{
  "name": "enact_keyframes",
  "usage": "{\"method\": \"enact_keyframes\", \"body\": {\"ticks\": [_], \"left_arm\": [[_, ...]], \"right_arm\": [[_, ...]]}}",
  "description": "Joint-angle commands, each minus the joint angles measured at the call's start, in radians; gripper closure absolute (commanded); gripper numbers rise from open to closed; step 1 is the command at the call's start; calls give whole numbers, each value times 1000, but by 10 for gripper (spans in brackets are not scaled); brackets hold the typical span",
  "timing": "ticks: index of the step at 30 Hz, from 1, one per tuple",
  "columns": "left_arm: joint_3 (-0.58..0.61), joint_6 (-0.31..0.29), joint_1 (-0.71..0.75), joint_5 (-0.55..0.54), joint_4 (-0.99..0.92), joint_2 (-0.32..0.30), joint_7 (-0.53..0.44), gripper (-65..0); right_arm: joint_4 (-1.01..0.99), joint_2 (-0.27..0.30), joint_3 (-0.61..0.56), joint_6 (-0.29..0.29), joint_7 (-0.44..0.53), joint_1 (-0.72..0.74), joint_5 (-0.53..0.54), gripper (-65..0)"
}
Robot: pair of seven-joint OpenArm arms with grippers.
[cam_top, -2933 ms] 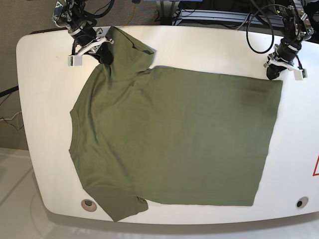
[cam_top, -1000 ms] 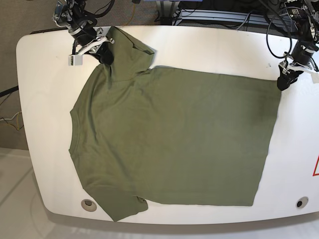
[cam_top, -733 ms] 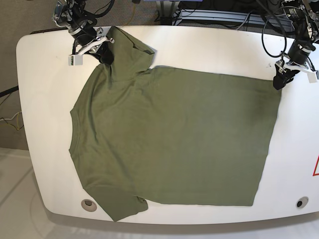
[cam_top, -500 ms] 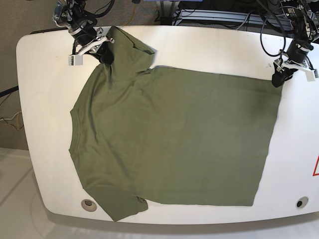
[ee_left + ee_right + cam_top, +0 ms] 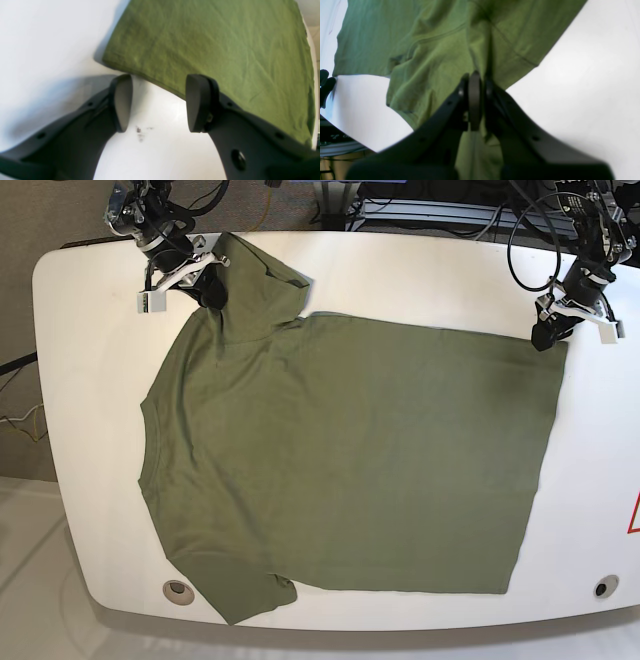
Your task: Fold the T-shirt properly
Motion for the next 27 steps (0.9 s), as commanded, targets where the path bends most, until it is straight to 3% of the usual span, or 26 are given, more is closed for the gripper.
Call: {"method": "enact_keyframes", "body": {"ticks": [1,18,24,26,27], "left_arm": [[4,-5,-3,-21,4,-15,3,-324],[14,-7,-15,-19,-29,-14,-5,-308],[18,-8,-18,-16,-45,-14,-12,-196],[21,-10,-20,-14,-49,-14,-10,-135],[24,-11,-23,-13,-50,-13,-5,-58]], "right_arm": [[11,7,5,0,2,-4,11,0],[6,5,4,8,4,-1,7,0],[5,5,4,11,5,-1,6,0],[5,5,3,12,6,-1,6,0],[6,6,5,14,9,-2,7,0]]}}
